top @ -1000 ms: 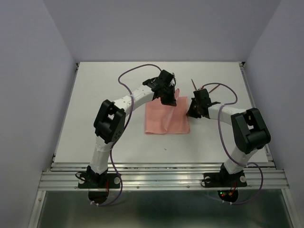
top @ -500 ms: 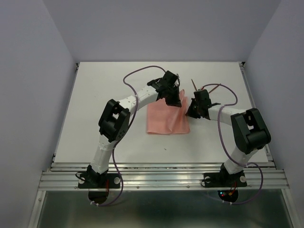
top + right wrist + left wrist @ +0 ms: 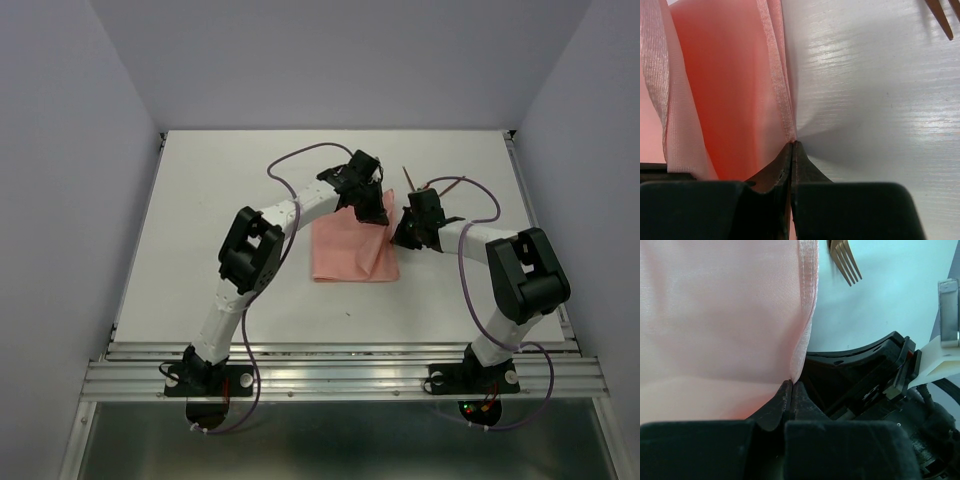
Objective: Fold the napkin into a case and place the utensils inside
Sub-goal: Fold the rectangle-folded napkin at the center of the board.
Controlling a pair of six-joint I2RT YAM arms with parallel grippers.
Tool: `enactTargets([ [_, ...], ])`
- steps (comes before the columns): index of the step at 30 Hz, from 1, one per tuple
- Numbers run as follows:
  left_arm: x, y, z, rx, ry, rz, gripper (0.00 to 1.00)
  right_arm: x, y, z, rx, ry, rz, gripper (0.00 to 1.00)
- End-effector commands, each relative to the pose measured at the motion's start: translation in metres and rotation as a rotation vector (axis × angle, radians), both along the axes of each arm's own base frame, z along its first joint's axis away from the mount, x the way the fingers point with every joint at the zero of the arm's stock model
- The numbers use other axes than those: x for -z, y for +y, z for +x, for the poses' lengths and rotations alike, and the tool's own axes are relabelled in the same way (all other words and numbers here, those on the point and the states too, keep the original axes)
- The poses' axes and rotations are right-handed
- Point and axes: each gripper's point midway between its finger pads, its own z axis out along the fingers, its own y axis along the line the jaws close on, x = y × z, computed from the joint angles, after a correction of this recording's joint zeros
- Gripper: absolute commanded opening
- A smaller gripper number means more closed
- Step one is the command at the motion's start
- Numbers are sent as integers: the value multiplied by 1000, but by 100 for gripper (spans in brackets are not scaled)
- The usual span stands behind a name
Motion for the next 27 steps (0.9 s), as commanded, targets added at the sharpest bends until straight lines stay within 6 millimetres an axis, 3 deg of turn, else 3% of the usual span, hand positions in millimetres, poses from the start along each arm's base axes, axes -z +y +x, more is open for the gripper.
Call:
enactTargets([
  [1,-27,-21,4,19,-26,-86,0,7,-2,-12,0,30,-2,1],
  [27,-18,-39,3,23,34,-137,0,7,-2,-15,3,31,0,1],
])
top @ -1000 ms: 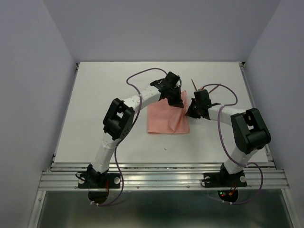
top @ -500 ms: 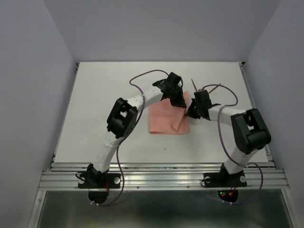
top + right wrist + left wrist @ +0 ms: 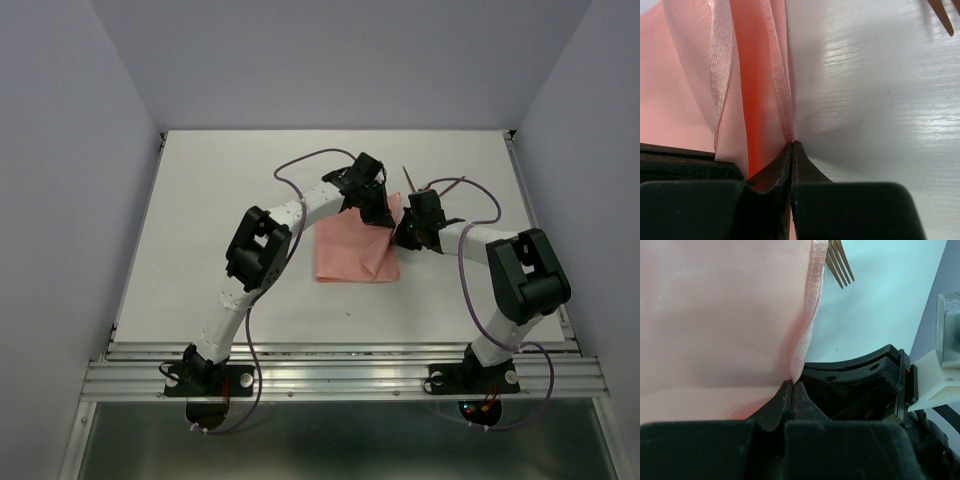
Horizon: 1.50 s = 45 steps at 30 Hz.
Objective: Fold the napkin into a case and place the utensils inside
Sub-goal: Fold the rectangle-folded napkin at the center of the board, then smooth out the square-folded napkin at the center of the board.
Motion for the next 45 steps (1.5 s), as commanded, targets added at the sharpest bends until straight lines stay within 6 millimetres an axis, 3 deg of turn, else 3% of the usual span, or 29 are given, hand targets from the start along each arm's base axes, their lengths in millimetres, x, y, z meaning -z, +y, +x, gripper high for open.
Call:
enactTargets([
  [1,-25,-18,3,22,-40,-68,0,6,-3,-15,-5,35,-11,1],
  [8,-22,-18,3,30,-45,-65,5,7,-5,-18,-3,38,-13,1],
  [12,-26,-18,5,36,-66,-66,22,3,-8,-19,18,33,-22,6],
  [14,-28,-18,5,42,-74,-65,25,-2,-14,-17,39,19,-43,10],
  [17,-30,-17,5,49,-86,-63,37,-18,-23,-15,67,-20,-79,20],
  [21,-44,-14,5,56,-119,-63,50,-29,-39,-19,93,-39,-147,25],
  [28,-69,-2,7,65,-186,-54,50,-50,-55,-26,129,-74,-203,30],
  [33,-71,29,14,34,-210,-12,50,-76,-49,-29,90,-115,-167,30],
  [34,-81,36,16,23,-234,-18,50,-81,-45,-26,76,-124,-149,30],
  [35,-68,51,18,6,-215,8,49,-83,-40,-26,61,-125,-129,30],
  [40,-50,100,22,-47,-210,48,47,-93,-3,-23,-42,-136,-47,30],
  [41,-31,112,15,-53,-176,77,47,-99,5,-20,-58,-150,-41,30],
  [45,0,145,8,-82,-119,100,47,-96,42,-18,-147,-142,-44,30],
])
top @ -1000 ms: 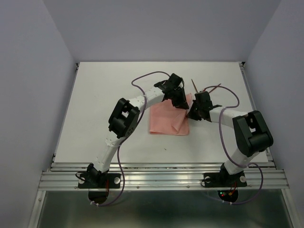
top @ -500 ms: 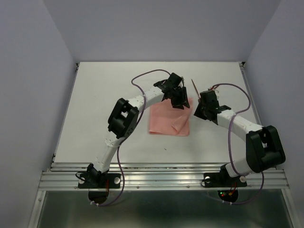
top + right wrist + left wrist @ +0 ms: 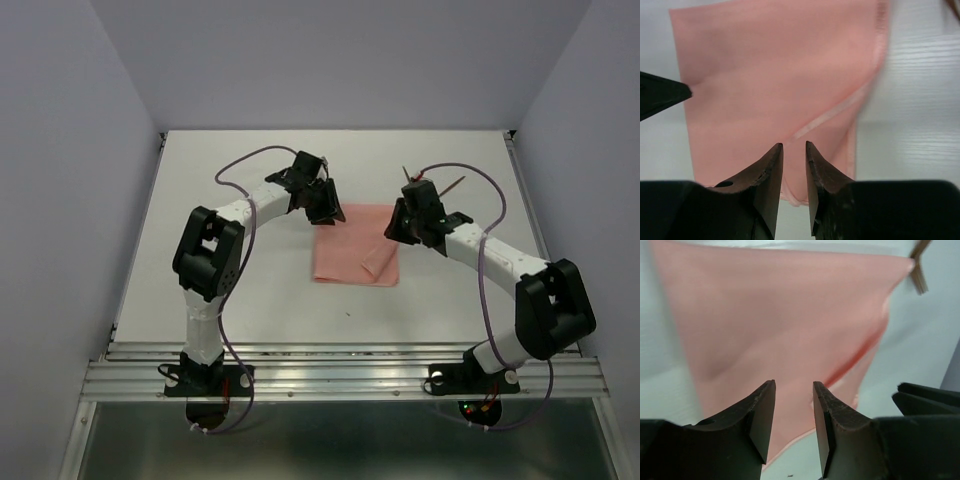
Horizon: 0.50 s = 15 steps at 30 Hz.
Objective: Fold the napkin into a case and place the utensils inside
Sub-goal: Smooth out the square-folded napkin at the center of the board.
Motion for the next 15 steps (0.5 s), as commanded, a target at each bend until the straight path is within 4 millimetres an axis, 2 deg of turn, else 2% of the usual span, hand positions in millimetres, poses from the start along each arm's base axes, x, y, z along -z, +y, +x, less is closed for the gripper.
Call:
enactTargets([
  [1,24,32,-12,-8,26,33,46,-8,49,6,-128,-17,24,30],
  [2,36,38,-20,-10,53,47,46,-12,59,10,-147,-23,28,31],
  [3,36,40,-19,-15,53,40,46,-1,71,7,-178,3,19,30],
  [4,40,42,-22,-15,61,42,46,-6,74,9,-183,-7,29,30],
  [5,47,45,-27,-15,77,49,46,6,84,6,-211,21,19,30],
  [7,55,48,-30,-20,89,56,46,11,96,6,-231,33,32,30],
  [12,71,55,-35,-29,121,71,45,39,101,-4,-244,105,36,30],
  [15,77,58,-38,-31,132,77,45,52,93,-14,-237,140,14,30],
])
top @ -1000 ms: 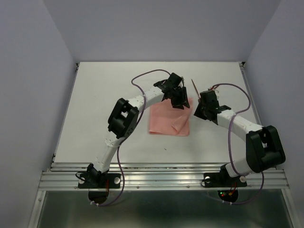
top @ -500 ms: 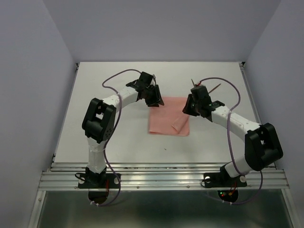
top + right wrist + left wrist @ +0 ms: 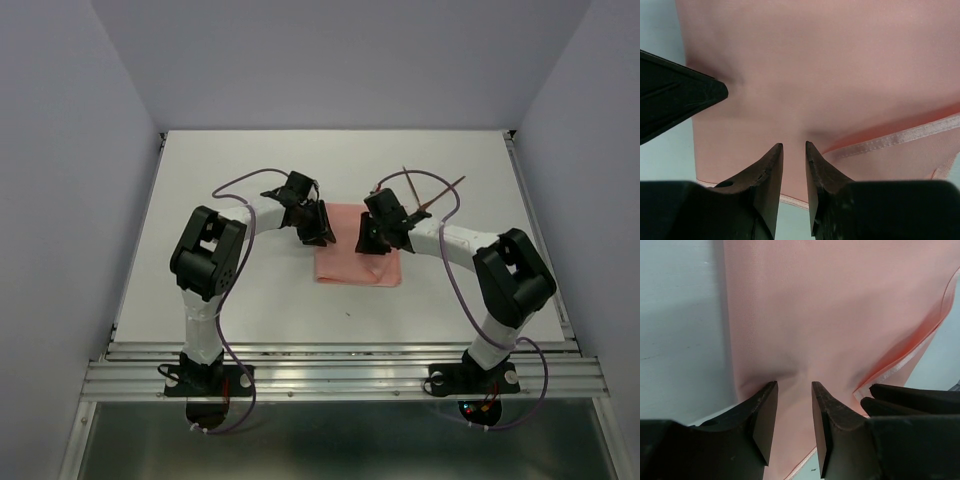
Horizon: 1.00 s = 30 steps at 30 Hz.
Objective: Fold the napkin into a case and place the utensils inside
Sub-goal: Smooth out the square-folded napkin at the center of the board.
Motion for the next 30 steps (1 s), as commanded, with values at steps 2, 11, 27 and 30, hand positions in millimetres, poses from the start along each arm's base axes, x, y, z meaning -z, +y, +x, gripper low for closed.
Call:
enactTargets([
  [2,2,8,-5,7,-15,17,45,9,-6,-12,5,17,-5,30],
  [11,-3,15,1,1,-35,27,45,22,-57,-39,103,35,-170,30],
  [27,-38,20,15,39,-147,59,45,-42,-101,-65,271,-115,-133,30],
  [30,-55,27,16,37,-192,82,45,-44,-85,-56,239,-114,-89,29],
])
